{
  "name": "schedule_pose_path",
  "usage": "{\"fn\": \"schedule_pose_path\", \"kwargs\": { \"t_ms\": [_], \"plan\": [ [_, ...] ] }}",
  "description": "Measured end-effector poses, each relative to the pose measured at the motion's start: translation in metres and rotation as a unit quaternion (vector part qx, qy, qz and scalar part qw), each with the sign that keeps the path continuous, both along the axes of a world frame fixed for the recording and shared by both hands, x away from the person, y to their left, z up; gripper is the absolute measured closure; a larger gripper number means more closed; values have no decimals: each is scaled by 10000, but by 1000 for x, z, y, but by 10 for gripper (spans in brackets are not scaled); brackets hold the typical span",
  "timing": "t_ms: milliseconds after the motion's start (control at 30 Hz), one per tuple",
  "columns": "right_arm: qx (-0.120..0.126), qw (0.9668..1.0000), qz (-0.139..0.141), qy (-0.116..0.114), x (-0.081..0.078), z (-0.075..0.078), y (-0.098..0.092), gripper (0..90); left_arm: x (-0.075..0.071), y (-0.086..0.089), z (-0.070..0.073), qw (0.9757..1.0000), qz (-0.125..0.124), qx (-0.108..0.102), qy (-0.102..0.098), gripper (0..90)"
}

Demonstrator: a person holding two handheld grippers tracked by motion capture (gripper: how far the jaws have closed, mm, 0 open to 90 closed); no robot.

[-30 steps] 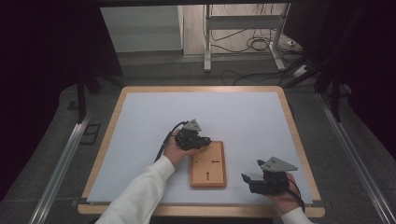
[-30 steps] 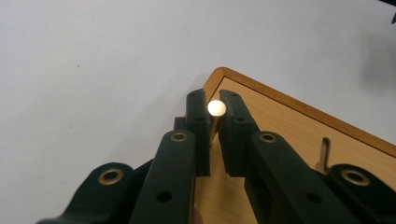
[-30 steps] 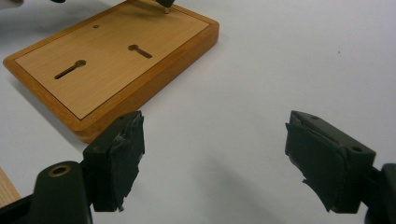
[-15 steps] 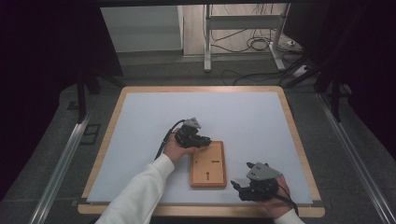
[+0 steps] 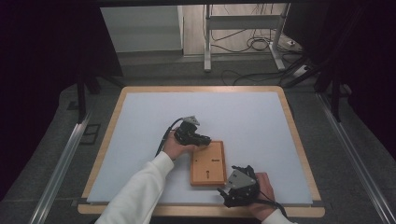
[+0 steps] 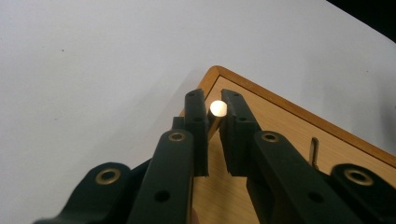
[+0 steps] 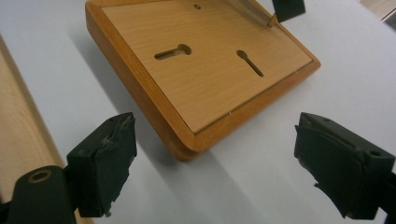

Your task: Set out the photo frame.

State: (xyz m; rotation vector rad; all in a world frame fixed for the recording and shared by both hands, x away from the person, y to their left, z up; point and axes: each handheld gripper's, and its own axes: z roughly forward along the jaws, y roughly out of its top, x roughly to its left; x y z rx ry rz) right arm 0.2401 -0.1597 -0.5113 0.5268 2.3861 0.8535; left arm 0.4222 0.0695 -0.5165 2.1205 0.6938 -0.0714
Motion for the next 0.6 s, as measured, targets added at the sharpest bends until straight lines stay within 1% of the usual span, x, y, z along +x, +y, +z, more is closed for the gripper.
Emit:
{"fn": "schedule_pose_path", "kwargs": {
  "t_ms": [33,133,200,267,367,467,600],
  "plan": [
    [-64,10000,-15,-41,0,-1,3,135,1,0,0,10000,-7,1,31,822],
    [-151,9999,-13,-12,2,-4,9,136,3,1,1,9999,-21,-16,110,824],
    [-223,9997,-9,8,4,-8,13,135,4,0,1,9999,-6,-45,142,825],
    [-297,9996,-19,-36,6,-10,16,135,6,1,0,9999,-40,-49,157,824],
    [-408,9990,-157,-126,7,-12,22,151,7,1,0,9998,-50,-57,176,822],
    [-547,9977,-189,-343,7,-14,28,184,8,2,0,9998,-44,-50,170,824],
    [-671,9951,-61,-726,4,-11,31,218,7,1,1,9999,9,10,108,836]
  ]
}}
